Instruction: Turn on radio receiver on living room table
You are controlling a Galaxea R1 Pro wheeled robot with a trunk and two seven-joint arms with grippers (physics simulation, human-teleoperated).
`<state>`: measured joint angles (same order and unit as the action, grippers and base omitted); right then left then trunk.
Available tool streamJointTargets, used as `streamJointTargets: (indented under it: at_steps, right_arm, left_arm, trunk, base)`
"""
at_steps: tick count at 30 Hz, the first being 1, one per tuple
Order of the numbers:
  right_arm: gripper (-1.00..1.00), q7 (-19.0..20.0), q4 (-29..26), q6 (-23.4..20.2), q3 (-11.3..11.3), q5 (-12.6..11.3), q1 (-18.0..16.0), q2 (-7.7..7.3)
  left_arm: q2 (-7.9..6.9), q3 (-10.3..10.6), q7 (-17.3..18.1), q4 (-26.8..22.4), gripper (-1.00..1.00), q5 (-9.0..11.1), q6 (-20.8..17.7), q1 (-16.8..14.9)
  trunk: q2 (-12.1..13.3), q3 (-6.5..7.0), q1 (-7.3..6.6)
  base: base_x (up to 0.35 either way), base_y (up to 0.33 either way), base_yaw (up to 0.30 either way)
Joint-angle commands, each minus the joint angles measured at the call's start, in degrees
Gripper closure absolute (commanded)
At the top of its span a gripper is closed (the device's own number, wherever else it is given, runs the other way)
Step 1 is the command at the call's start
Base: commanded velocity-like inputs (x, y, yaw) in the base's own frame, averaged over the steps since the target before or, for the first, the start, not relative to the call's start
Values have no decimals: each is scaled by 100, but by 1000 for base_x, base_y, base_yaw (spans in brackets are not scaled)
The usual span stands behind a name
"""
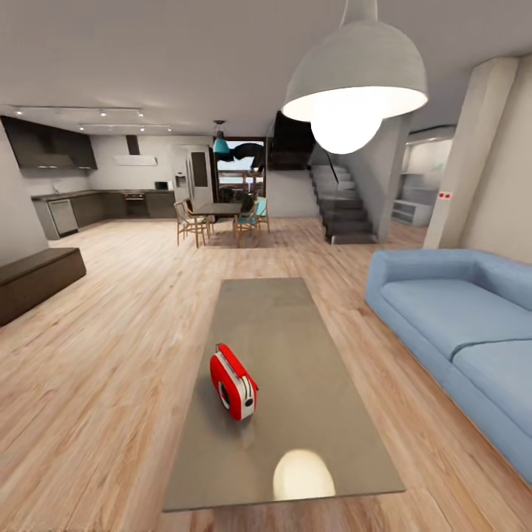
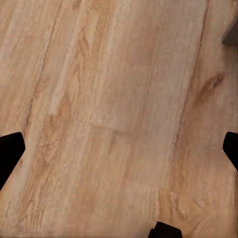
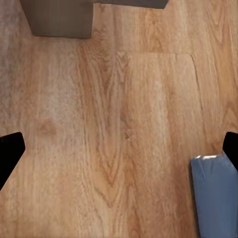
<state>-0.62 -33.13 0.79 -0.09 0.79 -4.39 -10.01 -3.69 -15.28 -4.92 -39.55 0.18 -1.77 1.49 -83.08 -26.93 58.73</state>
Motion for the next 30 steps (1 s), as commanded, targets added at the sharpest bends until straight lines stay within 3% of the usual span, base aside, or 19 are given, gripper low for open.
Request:
streamJointTargets:
  at_steps: [1, 15, 23, 30]
  right_arm:
    - [-100, 0, 0, 0, 0, 0, 0, 0]
    - [-100, 0, 0, 0, 0, 0, 0, -1]
    - [-100, 0, 0, 0, 0, 0, 0, -1]
    - [-100, 0, 0, 0, 2, 0, 0, -1]
  left_arm:
    - [0, 0, 0, 0, -100, 0, 0, 0]
    - [-5, -9, 0, 0, -100, -2, 1, 0]
    - [-7, -10, 0, 0, -100, -3, 1, 0]
    - [0, -9, 0, 0, -100, 0, 1, 0]
  trunk:
    - [0, 0, 0]
    - [0, 0, 0]
    - [0, 0, 0]
    - [0, 0, 0]
  base:
    - [133, -282, 295]
    - [177, -251, 295]
    - [317, -41, 243]
    - [151, 0, 48]
